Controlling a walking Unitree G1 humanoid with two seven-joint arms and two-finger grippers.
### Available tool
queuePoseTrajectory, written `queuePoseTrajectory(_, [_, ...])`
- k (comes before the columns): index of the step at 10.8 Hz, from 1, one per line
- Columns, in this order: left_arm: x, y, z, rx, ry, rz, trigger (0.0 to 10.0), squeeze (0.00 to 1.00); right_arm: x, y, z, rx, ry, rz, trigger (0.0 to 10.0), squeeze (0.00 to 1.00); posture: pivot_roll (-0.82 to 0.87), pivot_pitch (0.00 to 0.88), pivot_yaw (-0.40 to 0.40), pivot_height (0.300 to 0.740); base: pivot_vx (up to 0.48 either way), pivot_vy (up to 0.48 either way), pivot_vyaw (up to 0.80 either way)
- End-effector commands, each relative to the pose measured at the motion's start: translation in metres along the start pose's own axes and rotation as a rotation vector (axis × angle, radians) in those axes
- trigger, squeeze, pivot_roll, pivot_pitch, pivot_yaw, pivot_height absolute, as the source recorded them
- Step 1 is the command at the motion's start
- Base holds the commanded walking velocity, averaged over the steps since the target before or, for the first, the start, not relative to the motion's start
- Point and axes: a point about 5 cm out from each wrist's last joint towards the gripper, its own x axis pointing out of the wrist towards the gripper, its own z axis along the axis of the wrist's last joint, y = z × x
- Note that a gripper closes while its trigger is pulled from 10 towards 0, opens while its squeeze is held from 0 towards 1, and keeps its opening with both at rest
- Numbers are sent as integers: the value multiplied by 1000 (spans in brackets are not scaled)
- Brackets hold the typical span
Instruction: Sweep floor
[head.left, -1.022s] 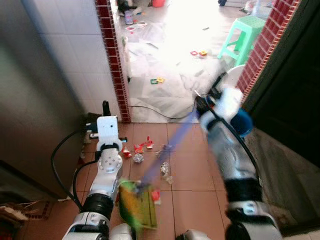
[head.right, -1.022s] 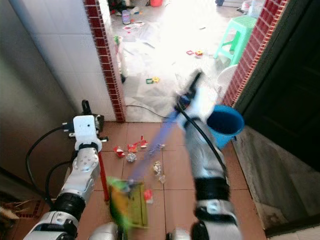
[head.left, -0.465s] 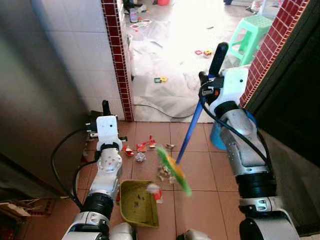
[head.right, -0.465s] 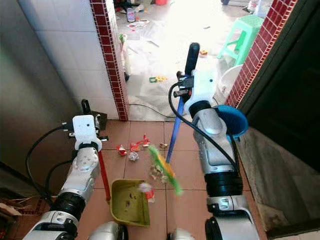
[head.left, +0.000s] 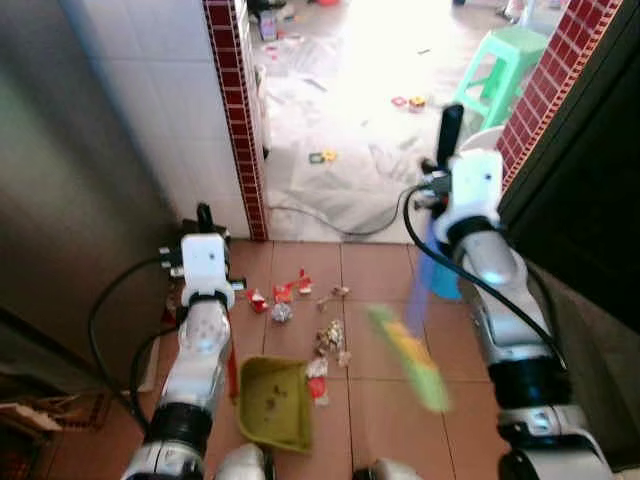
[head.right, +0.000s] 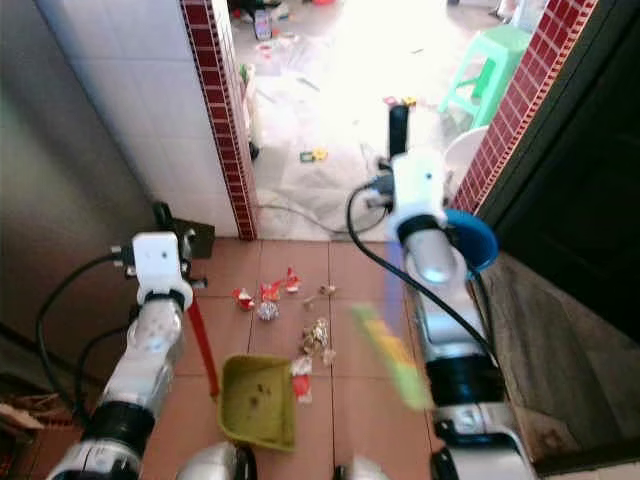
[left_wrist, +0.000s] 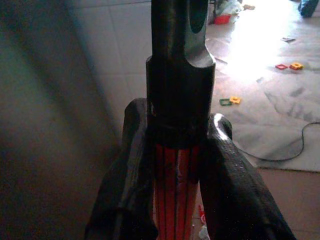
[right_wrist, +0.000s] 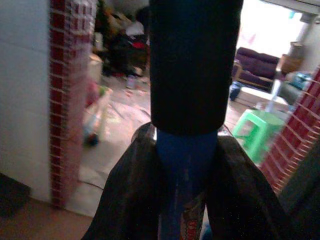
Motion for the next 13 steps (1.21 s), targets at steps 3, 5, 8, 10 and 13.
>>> queuePoseTrajectory(3, [2, 4, 0, 89, 53, -13, 10000, 0, -3, 14, -9, 89, 51, -9, 10000, 0, -53, 54, 5, 740, 0, 0, 0])
queuePoseTrajectory(5, [2, -4, -8, 157, 137, -42, 10000, 0, -4, 19, -18, 147, 107, -18, 10000, 0, -54, 56, 6, 740, 0, 0, 0])
queuePoseTrajectory(8, [2, -25, -15, 78, 215, -83, 10000, 0, -3, 38, -27, 454, 207, 24, 10000, 0, -59, 61, 13, 740, 0, 0, 0])
queuePoseTrajectory(10, [4, -32, -12, -16, 219, -101, 10000, 0, -1, 50, -12, 625, 169, 86, 10000, 0, -60, 63, 14, 740, 0, 0, 0])
queuePoseTrajectory(13, [5, -31, -13, -110, 240, -81, 10000, 0, 4, 51, 10, 703, 96, 155, 10000, 0, -62, 60, 13, 740, 0, 0, 0])
